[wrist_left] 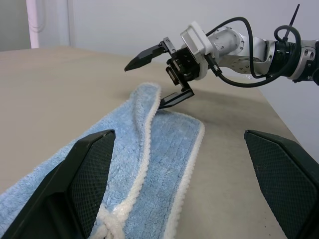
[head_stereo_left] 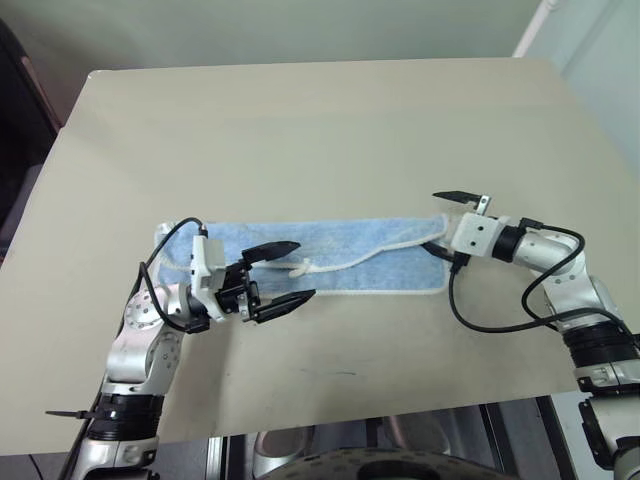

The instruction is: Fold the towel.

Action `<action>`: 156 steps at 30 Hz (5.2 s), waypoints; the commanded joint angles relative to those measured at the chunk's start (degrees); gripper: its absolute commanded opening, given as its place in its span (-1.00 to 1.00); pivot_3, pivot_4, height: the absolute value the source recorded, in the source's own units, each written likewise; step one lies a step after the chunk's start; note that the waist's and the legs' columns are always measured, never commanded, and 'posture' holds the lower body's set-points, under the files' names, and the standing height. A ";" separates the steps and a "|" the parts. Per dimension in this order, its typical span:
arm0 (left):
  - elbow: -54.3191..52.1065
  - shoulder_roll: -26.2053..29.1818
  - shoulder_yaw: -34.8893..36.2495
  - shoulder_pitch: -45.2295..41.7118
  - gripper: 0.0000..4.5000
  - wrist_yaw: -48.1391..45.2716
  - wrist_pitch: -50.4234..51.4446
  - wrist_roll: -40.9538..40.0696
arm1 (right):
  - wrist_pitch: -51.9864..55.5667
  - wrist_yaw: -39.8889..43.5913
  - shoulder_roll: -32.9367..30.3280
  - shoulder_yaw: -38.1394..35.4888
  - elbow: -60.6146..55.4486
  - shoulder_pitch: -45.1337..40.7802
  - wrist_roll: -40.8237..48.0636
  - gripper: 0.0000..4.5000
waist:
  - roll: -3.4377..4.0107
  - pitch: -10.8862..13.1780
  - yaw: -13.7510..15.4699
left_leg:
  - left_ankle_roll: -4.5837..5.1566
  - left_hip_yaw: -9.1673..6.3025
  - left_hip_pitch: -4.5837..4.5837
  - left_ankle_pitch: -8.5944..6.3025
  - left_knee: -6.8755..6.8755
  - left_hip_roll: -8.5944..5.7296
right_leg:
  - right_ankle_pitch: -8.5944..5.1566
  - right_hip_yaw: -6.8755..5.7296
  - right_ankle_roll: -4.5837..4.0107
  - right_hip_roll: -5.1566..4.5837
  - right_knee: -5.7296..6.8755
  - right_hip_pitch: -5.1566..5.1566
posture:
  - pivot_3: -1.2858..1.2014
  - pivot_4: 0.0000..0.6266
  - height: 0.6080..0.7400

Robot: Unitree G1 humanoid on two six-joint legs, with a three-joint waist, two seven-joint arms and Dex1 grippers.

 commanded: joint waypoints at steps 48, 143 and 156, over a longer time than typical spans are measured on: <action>16.43 3.30 4.21 -10.78 1.00 -3.29 -18.13 8.41 | 14.60 12.62 -8.18 -7.54 -9.11 -14.65 14.12 -0.99 | 0.02 0.01 0.01 | -0.03 -0.01 -0.09 0.01 -0.01 -0.01 | -0.02 -0.01 -0.03 0.00 -0.01 -0.10 | 0.03 -0.52 1.00; 62.08 0.68 7.48 -44.52 -0.98 6.70 -35.38 13.42 | 5.71 8.24 -12.64 -9.77 5.00 -24.05 8.23 -1.00 | 0.06 0.03 0.47 | 0.03 -0.06 -1.04 0.26 0.11 0.00 | 0.70 -0.16 0.56 -0.06 0.06 -0.95 | 0.03 -0.52 1.00; 80.60 2.31 7.98 -64.37 -0.98 33.13 -29.17 24.25 | -0.12 1.40 -11.83 -8.95 21.73 -30.46 4.08 -1.00 | 0.12 0.07 -0.14 | -0.04 -0.02 -1.10 0.55 -0.05 -0.01 | 0.82 -0.12 0.64 -0.09 -0.06 -1.11 | 0.03 -0.52 1.00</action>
